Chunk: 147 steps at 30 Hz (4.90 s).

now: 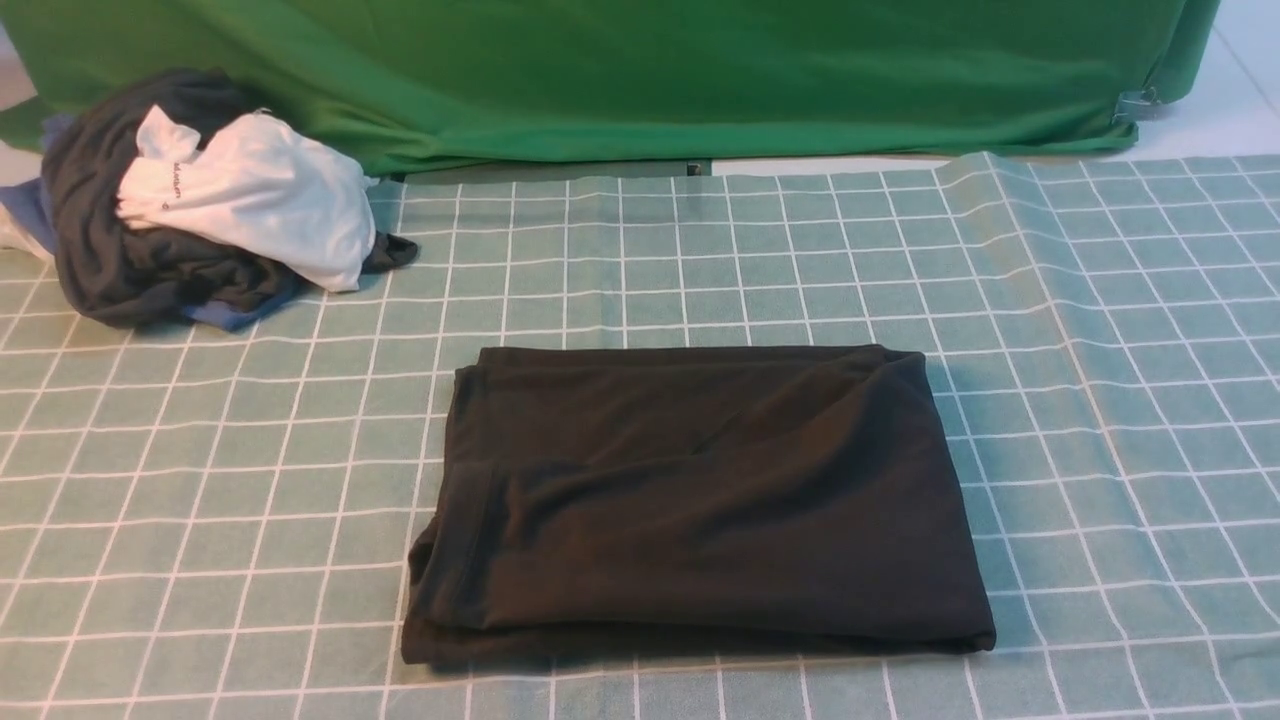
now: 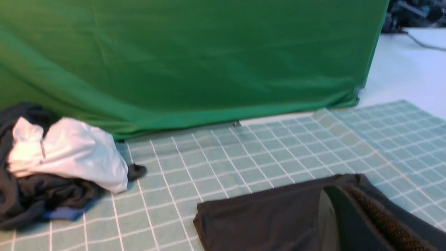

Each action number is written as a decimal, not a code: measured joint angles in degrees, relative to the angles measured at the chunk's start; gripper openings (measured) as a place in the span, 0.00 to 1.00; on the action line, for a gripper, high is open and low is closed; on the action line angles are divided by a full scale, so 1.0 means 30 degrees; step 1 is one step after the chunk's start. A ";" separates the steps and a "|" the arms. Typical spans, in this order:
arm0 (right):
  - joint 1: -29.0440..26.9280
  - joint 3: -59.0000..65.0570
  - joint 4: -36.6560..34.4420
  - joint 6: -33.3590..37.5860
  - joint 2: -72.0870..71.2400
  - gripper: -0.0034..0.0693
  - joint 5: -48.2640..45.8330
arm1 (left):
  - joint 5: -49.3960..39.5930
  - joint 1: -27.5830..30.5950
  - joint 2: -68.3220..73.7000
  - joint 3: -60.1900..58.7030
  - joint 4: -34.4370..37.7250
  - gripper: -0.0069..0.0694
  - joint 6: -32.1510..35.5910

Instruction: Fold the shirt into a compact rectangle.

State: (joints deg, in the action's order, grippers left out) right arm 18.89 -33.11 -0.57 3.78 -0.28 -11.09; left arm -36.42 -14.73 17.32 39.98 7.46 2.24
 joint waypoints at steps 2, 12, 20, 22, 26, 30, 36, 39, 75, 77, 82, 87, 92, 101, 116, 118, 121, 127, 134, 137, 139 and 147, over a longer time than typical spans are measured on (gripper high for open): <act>0.0000 0.0000 0.0018 -0.0044 0.0000 0.15 -0.0015 | 0.0049 0.0000 0.0000 0.0000 0.0000 0.11 0.0000; 0.0000 0.0000 0.0018 -0.0047 0.0000 0.20 -0.0021 | 0.0117 0.0000 -0.0004 0.0000 0.0000 0.11 0.0000; 0.0000 0.0000 0.0036 -0.0063 0.0000 0.22 -0.0021 | 0.0638 0.0000 -0.0021 -0.0148 -0.0512 0.11 0.0750; 0.0000 0.0000 0.0036 -0.0063 0.0000 0.23 -0.0037 | 0.1695 0.0022 -0.0085 -0.0535 -0.0660 0.11 0.0892; 0.0000 0.0000 0.0036 -0.0063 0.0000 0.24 -0.0037 | 0.6178 0.1002 -0.0868 -0.3200 -0.0857 0.11 0.0929; 0.0000 0.0000 0.0036 -0.0084 0.0000 0.26 -0.0037 | 0.9309 0.2699 -0.2188 -0.6700 -0.0914 0.11 0.0432; 0.0000 0.0000 0.0036 -0.0084 0.0000 0.27 -0.0037 | 1.0297 0.4370 -0.4679 -1.1630 -0.0986 0.11 0.0239; 0.0000 0.0000 0.0036 -0.0103 0.0000 0.29 -0.0037 | 1.0705 0.5477 -0.5509 -1.3211 -0.0986 0.11 0.0239; 0.0000 0.0000 0.0036 -0.0103 0.0000 0.36 -0.0036 | 0.7768 0.6230 -0.5773 -1.3409 -0.1836 0.11 0.0267; 0.0000 0.0000 0.0036 -0.0103 0.0000 0.37 -0.0036 | 0.7768 0.6230 -0.5773 -1.3409 -0.1911 0.11 0.0267; 0.0000 0.0000 0.0191 0.0280 0.0000 0.37 -0.0036 | 0.7768 0.6230 -0.5773 -1.3409 -0.1933 0.11 0.0284; -0.0018 0.0087 0.0191 0.0329 0.0000 0.37 -0.0748 | 0.7768 0.6230 -0.5773 -1.3409 -0.1974 0.11 0.0284; -0.1223 0.1372 0.0075 0.1164 0.0000 0.37 -0.0998 | 0.7768 0.6230 -0.5773 -1.3409 -0.1990 0.11 0.0284; -0.4958 0.7171 0.0075 0.1789 0.0065 0.37 -0.0785 | 0.7768 0.6230 -0.5773 -1.3409 -0.2044 0.11 0.0284; -0.6835 1.1134 0.0056 0.1063 0.0094 0.37 -0.1042 | 0.7768 0.6230 -0.5773 -1.3409 -0.2110 0.11 0.0242; -0.6835 1.1134 0.0056 0.0892 0.0094 0.37 -0.1042 | 0.7768 0.6230 -0.5773 -1.3409 -0.2110 0.11 0.0242; -0.6835 1.1134 0.0056 0.0859 0.0094 0.37 -0.1042 | 0.7768 0.6230 -0.5773 -1.3409 -0.2110 0.11 0.0264; -0.6835 1.1134 0.0056 0.0838 0.0094 0.37 -0.1042 | 0.7768 0.6230 -0.5773 -1.3409 -0.2110 0.11 0.0247; -0.6835 1.1134 0.0056 0.0459 0.0094 0.38 -0.1042 | 0.7768 0.6230 -0.5773 -1.3409 -0.2110 0.11 0.0247; -0.6835 1.1134 0.0056 0.0413 0.0094 0.38 -0.1042 | 0.7768 0.6230 -0.5780 -1.3409 -0.2110 0.11 0.0247; -0.6835 1.1134 0.0056 0.0413 0.0094 0.38 -0.1042 | 0.7768 0.6230 -0.5773 -1.3409 -0.2110 0.11 0.0247; -0.6835 1.1134 0.0056 0.0398 0.0094 0.38 -0.1042 | 0.7768 0.6230 -0.5773 -1.3409 -0.2110 0.11 0.0229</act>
State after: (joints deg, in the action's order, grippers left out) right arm -1.61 0.29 -0.40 4.97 0.00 -14.21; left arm -13.12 3.95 0.00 -0.25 1.13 2.93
